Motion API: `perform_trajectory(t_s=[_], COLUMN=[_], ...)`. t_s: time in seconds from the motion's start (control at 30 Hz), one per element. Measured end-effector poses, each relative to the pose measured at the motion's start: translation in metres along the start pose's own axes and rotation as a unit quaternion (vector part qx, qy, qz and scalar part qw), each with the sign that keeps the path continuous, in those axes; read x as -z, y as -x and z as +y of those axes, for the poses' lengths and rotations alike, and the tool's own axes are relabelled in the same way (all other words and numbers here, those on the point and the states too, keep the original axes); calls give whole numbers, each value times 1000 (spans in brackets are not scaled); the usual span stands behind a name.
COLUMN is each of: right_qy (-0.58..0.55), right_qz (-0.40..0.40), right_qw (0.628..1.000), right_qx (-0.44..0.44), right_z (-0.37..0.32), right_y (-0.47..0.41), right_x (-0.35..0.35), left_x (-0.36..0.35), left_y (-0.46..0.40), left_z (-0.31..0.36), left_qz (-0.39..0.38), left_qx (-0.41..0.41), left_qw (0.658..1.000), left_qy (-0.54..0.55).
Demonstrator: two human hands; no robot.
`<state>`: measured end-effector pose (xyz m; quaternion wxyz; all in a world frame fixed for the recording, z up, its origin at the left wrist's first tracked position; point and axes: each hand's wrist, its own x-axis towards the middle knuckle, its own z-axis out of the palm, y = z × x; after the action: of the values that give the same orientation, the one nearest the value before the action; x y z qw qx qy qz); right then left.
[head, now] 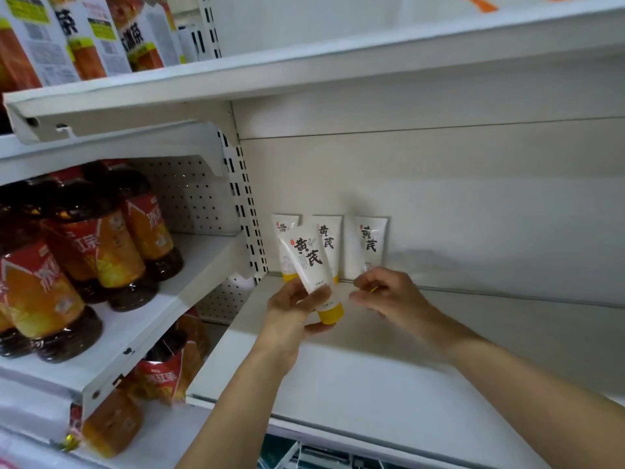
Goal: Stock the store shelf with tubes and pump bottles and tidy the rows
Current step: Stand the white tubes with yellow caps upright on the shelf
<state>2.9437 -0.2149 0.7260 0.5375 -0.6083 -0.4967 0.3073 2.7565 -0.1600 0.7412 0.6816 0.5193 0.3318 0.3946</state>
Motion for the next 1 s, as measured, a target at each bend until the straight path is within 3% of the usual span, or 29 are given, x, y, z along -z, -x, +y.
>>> perform_trajectory(t_s=[0.1,0.33,0.47,0.7,1.0], right_qy=[32,71,93,149,165], right_qz=[-97,-67,4,165,204], right_qw=[995,995,996,975,965], right_qx=[16,31,9,-14,-13], right_z=[-16,-15,3,30,47], right_y=[12,22,19,2,-15], right_x=[3,26,42,70,71], left_x=[-14,-56,-76,-92,-94], left_y=[-1,-3,-13,-25,-29], left_z=[-3,-15,-22,-33,-35], left_qz=[-41,-83,-97,-15,41], left_qx=[-3,24,64,103,107], left_qw=[999,994,991,994,993], left_qy=[-35,-65,-72,-28,8])
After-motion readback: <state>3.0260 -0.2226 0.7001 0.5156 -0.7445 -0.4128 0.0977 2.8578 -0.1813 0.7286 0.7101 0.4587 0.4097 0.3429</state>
